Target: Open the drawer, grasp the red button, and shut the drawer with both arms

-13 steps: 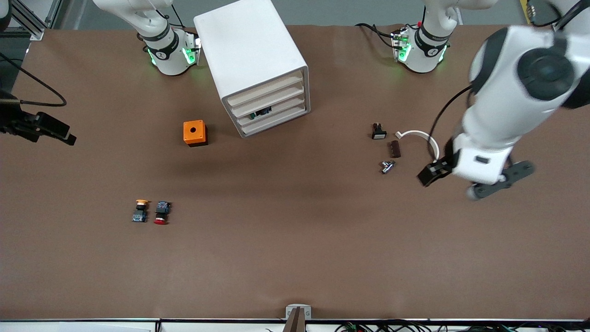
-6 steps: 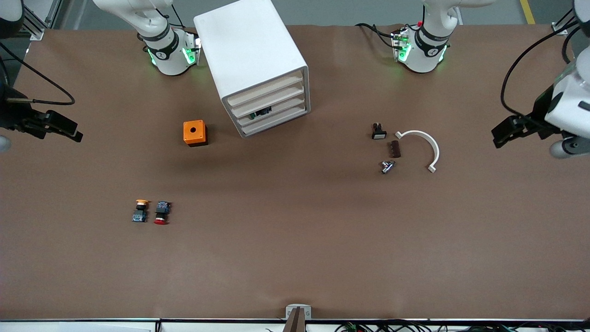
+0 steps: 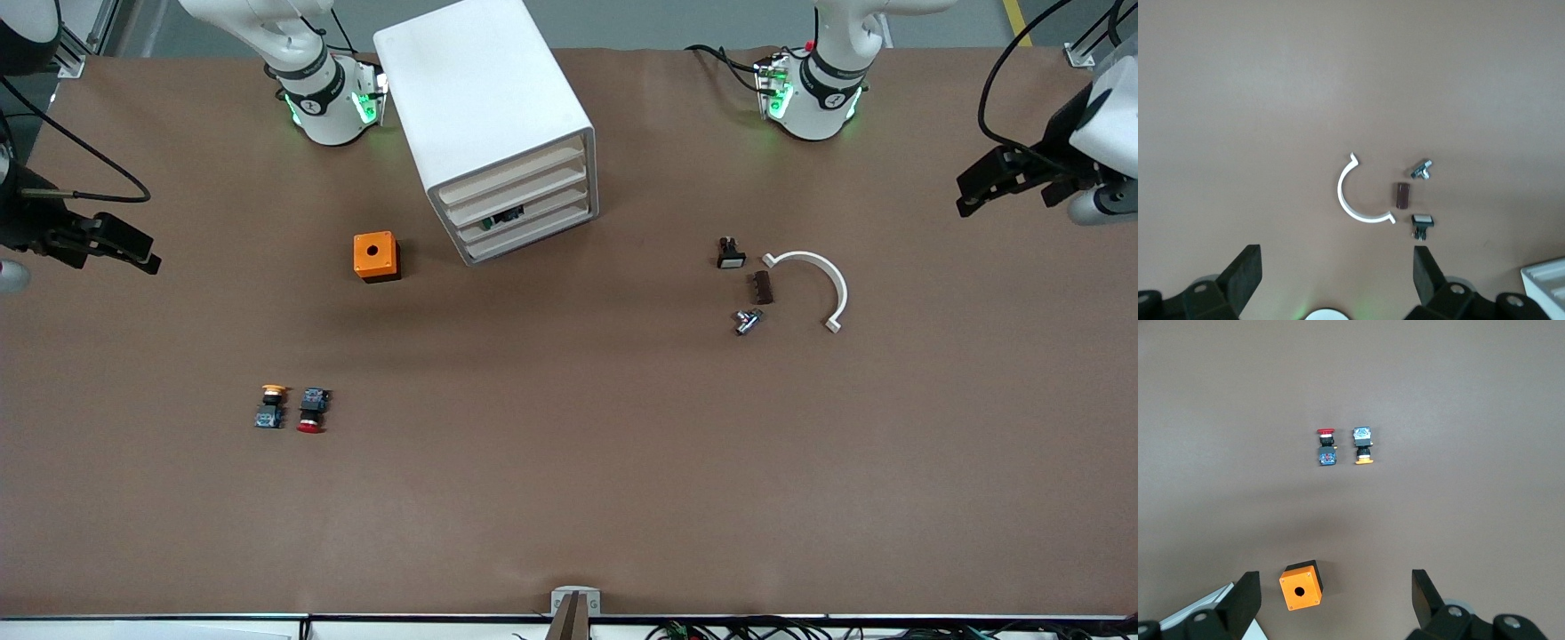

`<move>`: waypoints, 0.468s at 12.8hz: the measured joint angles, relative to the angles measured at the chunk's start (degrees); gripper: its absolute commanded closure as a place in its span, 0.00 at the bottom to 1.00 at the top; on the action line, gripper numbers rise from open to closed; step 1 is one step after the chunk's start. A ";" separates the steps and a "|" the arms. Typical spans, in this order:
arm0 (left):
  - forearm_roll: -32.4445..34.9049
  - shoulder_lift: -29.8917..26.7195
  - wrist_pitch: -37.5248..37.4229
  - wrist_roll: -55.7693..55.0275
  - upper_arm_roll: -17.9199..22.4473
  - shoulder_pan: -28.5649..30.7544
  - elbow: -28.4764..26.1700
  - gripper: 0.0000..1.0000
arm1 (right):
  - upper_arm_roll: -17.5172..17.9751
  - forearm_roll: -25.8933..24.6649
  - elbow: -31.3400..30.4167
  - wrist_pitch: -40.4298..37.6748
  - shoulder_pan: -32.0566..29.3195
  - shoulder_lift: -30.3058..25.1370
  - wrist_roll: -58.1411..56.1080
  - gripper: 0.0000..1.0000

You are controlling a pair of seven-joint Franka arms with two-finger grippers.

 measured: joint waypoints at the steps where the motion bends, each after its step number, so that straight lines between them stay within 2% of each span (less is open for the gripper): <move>1: -0.10 -1.39 0.00 0.12 -0.64 -0.01 -1.94 0.00 | 0.00 -0.04 0.00 -0.01 0.00 0.00 0.00 0.00; 3: -0.11 -3.49 0.28 0.12 -1.85 0.00 -4.89 0.00 | 0.02 -0.05 0.00 -0.02 0.01 0.00 0.00 0.00; 6: -0.10 -4.32 0.88 1.35 -2.05 0.15 -5.78 0.00 | 0.06 -0.05 0.00 -0.02 0.01 0.00 0.00 0.00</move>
